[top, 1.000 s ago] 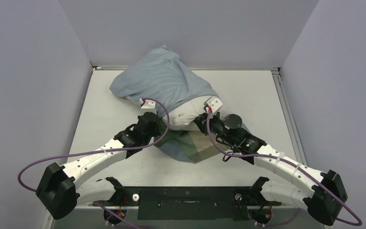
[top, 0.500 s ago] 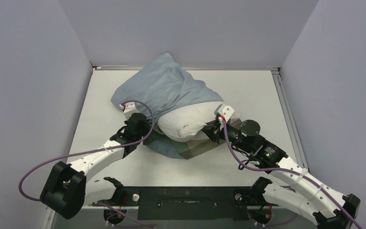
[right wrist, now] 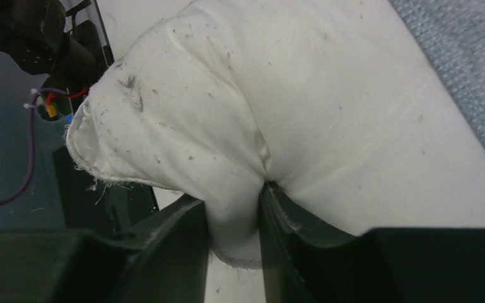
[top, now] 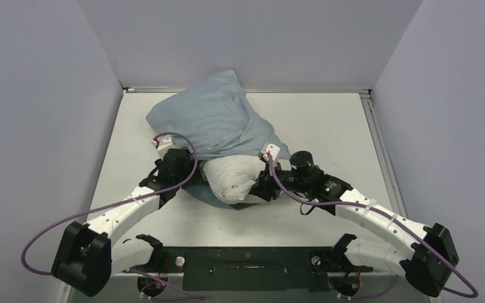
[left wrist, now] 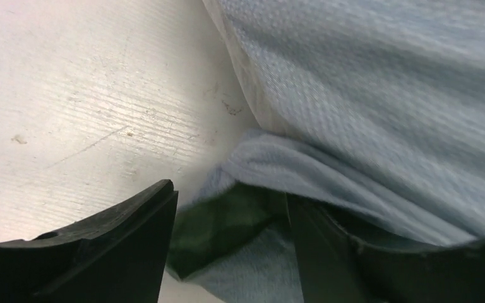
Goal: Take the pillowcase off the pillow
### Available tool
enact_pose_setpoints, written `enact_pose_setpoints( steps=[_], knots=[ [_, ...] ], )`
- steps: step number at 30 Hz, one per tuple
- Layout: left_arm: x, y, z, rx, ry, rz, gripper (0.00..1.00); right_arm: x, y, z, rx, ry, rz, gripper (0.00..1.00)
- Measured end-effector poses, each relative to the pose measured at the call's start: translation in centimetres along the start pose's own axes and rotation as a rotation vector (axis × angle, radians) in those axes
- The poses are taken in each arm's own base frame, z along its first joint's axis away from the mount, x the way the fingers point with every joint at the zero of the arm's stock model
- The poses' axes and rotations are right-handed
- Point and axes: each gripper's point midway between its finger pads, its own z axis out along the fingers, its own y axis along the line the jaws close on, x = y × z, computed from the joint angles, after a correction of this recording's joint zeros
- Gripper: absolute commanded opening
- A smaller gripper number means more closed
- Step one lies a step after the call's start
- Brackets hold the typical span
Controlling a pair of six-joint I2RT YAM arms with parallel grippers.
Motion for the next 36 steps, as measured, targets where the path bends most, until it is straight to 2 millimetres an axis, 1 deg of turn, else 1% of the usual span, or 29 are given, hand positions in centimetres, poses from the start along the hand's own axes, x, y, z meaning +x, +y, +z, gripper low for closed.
enact_pose_setpoints(
  steps=[1,2,4,5,9,11,12,13,16,19,22,24,25,28,30,33,35,36],
  knots=[
    [-0.4,-0.1,-0.5,0.009,-0.01,-0.006,0.7,0.1,0.1,0.3,-0.013,0.02,0.008,0.44],
    [-0.9,-0.1,-1.1,0.02,-0.021,-0.013,0.73,0.0,0.2,0.5,-0.02,0.034,0.014,0.53],
    [-2.1,-0.4,-2.5,0.044,-0.05,-0.026,0.79,-1.1,0.3,0.7,-0.029,0.046,0.012,0.68],
    [-2.8,-0.6,-3.1,0.058,-0.065,-0.032,0.83,-1.7,0.3,0.7,-0.03,0.046,0.008,0.72],
    [-5.5,-1.4,-5.9,0.118,-0.135,-0.054,0.95,-5.6,-0.3,0.0,-0.006,0.001,-0.025,0.78],
    [-6.7,-1.8,-7.2,0.15,-0.166,-0.063,1.0,-7.5,-1.2,-0.7,0.03,-0.032,-0.029,0.81],
    [-7.1,-2.0,-7.7,0.165,-0.174,-0.064,0.97,-8.1,-1.9,-1.0,0.055,-0.047,-0.027,0.84],
    [-7.5,-2.2,-8.1,0.178,-0.181,-0.062,0.96,-8.4,-2.8,-1.4,0.087,-0.059,-0.017,0.86],
    [-7.8,-2.8,-8.7,0.205,-0.173,-0.05,0.96,-8.4,-6.5,-2.7,0.214,-0.072,0.044,0.91],
    [-7.3,-3.2,-8.3,0.207,-0.14,-0.032,0.96,-7.6,-10.7,-4.3,0.344,-0.096,0.145,0.92],
    [-6.2,-3.2,-7.3,0.19,-0.092,-0.012,0.96,-5.4,-14.9,-5.0,0.437,-0.105,0.283,0.91],
    [-5.5,-3.2,-6.7,0.182,-0.063,-0.001,0.96,-3.5,-16.4,-4.4,0.453,-0.086,0.36,0.9],
    [-5.1,-3.3,-6.4,0.18,-0.049,0.004,0.96,-2.4,-16.8,-3.8,0.442,-0.068,0.398,0.89],
    [-4.1,-3.7,-5.5,0.184,-0.007,0.014,0.96,0.9,-16.3,-1.5,0.363,-0.016,0.5,0.85],
    [-3.2,-4.1,-4.6,0.187,0.033,0.026,0.96,2.4,-15.4,-0.5,0.306,0.004,0.546,0.85],
    [-2.1,-4.6,-3.4,0.183,0.091,0.044,0.96,2.6,-13.0,0.9,0.218,0.024,0.525,0.85],
    [-1.8,-5.1,-2.6,0.182,0.121,0.053,0.96,2.4,-10.6,2.2,0.145,0.045,0.477,0.84],
    [-1.7,-5.3,-2.2,0.181,0.133,0.061,0.96,2.5,-9.0,2.9,0.103,0.06,0.451,0.84]
  ],
)
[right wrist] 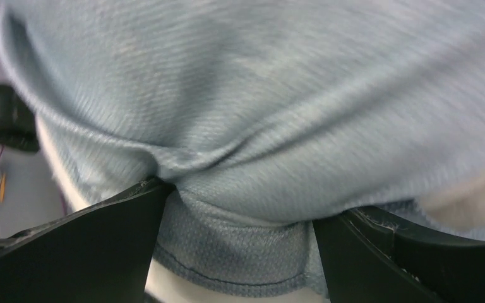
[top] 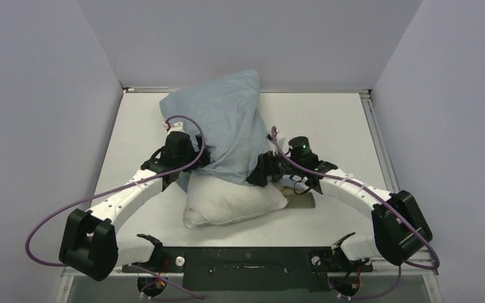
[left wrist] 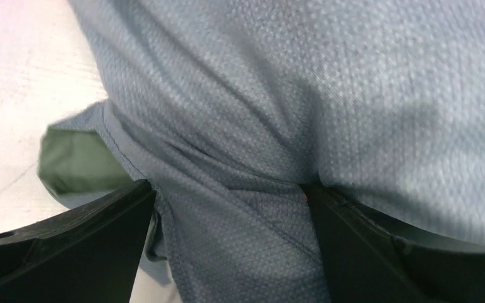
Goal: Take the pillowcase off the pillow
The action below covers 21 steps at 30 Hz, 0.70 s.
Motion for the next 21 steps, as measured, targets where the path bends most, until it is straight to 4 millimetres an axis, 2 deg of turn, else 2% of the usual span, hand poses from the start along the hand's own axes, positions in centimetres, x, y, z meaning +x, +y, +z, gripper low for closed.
enact_pose_setpoints(
  steps=[3,5,7,9,10,12,15,18,21],
  knots=[
    [-0.4,-0.8,1.2,0.001,0.025,0.016,0.96,3.0,3.4,0.9,-0.083,0.077,-0.055,0.85],
    [-1.2,-2.2,2.0,0.019,0.027,0.03,0.96,5.0,5.3,1.0,-0.118,0.123,-0.083,0.85],
    [-2.4,-4.7,2.6,0.067,0.014,0.045,0.96,6.6,6.6,0.9,-0.141,0.154,-0.105,0.85],
    [-3.5,-7.8,3.0,0.134,0.003,0.06,0.96,7.2,6.8,0.7,-0.128,0.161,-0.109,0.85],
    [-4.1,-9.5,3.1,0.173,0.0,0.069,0.96,7.4,6.8,0.6,-0.118,0.161,-0.111,0.85],
    [-4.9,-11.7,2.9,0.224,-0.008,0.083,0.96,7.1,6.4,0.5,-0.085,0.148,-0.115,0.85],
    [-6.3,-13.5,1.9,0.27,-0.036,0.104,0.96,6.4,5.8,0.5,-0.036,0.115,-0.129,0.86],
    [-7.6,-13.2,-0.4,0.27,-0.073,0.116,0.96,5.0,5.2,0.8,0.01,0.06,-0.163,0.85],
    [-9.4,-11.9,-4.1,0.26,-0.158,0.122,0.96,3.1,5.1,1.1,0.044,-0.006,-0.19,0.83]
  ],
)
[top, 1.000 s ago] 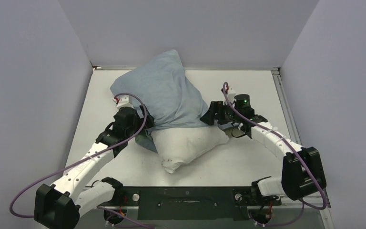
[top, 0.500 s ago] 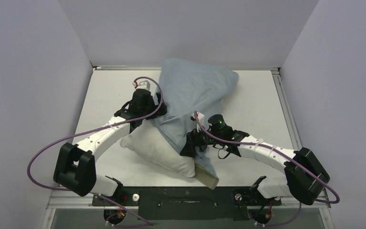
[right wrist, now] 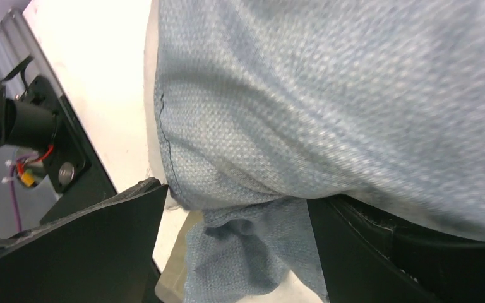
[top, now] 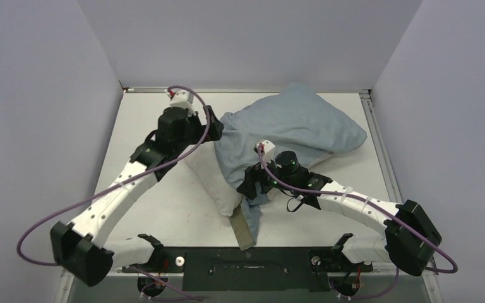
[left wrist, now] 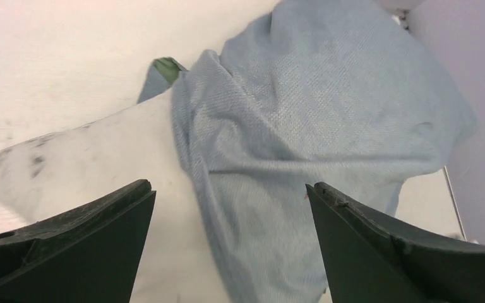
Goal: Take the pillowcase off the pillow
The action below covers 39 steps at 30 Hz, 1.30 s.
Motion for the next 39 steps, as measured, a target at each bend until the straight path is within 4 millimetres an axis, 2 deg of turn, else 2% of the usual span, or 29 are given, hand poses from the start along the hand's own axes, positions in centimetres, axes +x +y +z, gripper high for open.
enact_pose_setpoints(
  steps=[4,6,8,11,15,17,19,28,32,36,37,39],
  knots=[
    [-2.3,0.9,-6.2,0.013,-0.132,0.002,0.96,-1.7,-0.6,0.6,0.045,-0.044,-0.011,0.8],
    [-2.0,1.3,-8.1,0.03,-0.158,-0.002,0.96,-2.0,-0.7,1.2,0.062,-0.046,-0.016,0.8],
    [-0.7,1.7,-9.0,0.046,-0.146,-0.005,0.96,-2.1,-0.7,1.8,0.082,-0.043,-0.025,0.8],
    [3.5,2.6,-8.7,0.07,-0.057,-0.012,0.96,-2.2,-0.7,2.4,0.103,-0.042,-0.038,0.79],
    [11.3,3.6,-7.9,0.083,0.13,-0.009,0.96,-2.4,-0.8,2.9,0.128,-0.041,-0.051,0.79],
    [14.1,3.8,-8.1,0.086,0.19,-0.005,0.96,-2.4,-0.9,3.0,0.142,-0.043,-0.055,0.79],
    [15.5,4.2,-8.3,0.083,0.216,-0.014,0.96,-2.4,-1.0,3.0,0.152,-0.043,-0.055,0.79],
    [19.3,6.2,-7.0,0.06,0.217,-0.1,0.97,-2.5,-1.5,3.0,0.197,-0.05,-0.061,0.77],
    [19.6,6.0,-5.8,0.063,0.216,-0.113,0.97,-2.4,-1.5,3.1,0.218,-0.054,-0.069,0.76],
    [19.3,4.7,-4.9,0.107,0.2,-0.125,0.97,-2.3,-1.5,3.2,0.232,-0.054,-0.076,0.73],
    [19.2,4.4,-4.8,0.12,0.195,-0.126,0.95,-2.2,-1.6,3.2,0.237,-0.053,-0.078,0.73],
    [19.1,3.9,-4.6,0.139,0.183,-0.129,0.78,-2.0,-1.7,3.3,0.25,-0.05,-0.081,0.72]
  ],
)
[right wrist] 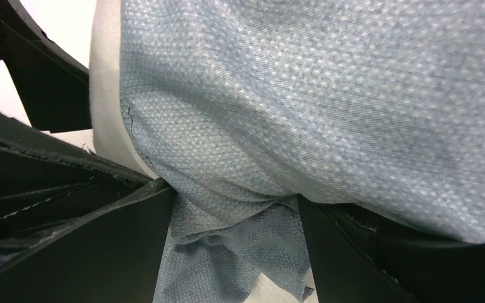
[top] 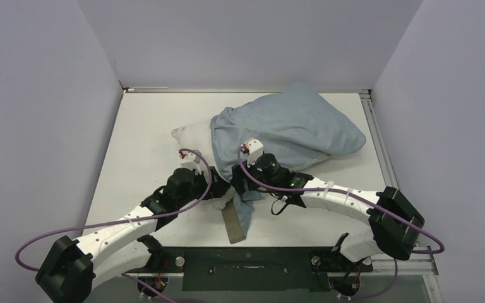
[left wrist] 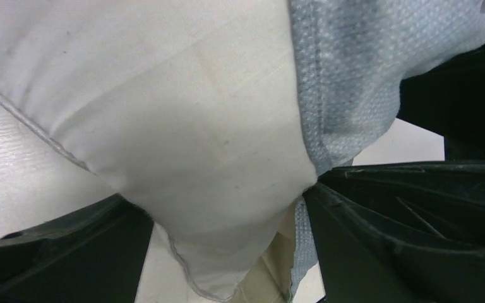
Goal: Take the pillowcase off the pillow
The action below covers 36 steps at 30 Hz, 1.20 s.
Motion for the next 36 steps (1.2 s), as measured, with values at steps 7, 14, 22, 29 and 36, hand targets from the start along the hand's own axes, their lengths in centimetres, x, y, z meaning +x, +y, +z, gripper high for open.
enact_pose_setpoints(
  steps=[7,14,22,29,36],
  knots=[
    [0.0,0.6,0.6,-0.021,-0.025,-0.01,0.01,0.2,-0.5,0.2,0.04,0.0,-0.002,0.57],
    [-0.7,0.8,0.0,-0.036,-0.063,0.003,0.0,0.6,-2.6,-0.2,0.158,0.006,-0.012,0.13],
    [-2.1,0.6,-1.0,-0.068,-0.079,0.03,0.0,-0.7,-6.7,-3.0,0.303,-0.039,0.011,0.05],
    [-4.9,0.7,-2.6,-0.114,-0.127,0.039,0.0,-3.1,-14.3,-8.6,0.541,-0.136,0.112,0.05],
    [-9.0,1.0,-4.5,-0.13,-0.189,-0.004,0.0,-3.1,-18.1,-12.6,0.657,-0.199,0.201,0.05]
  ],
)
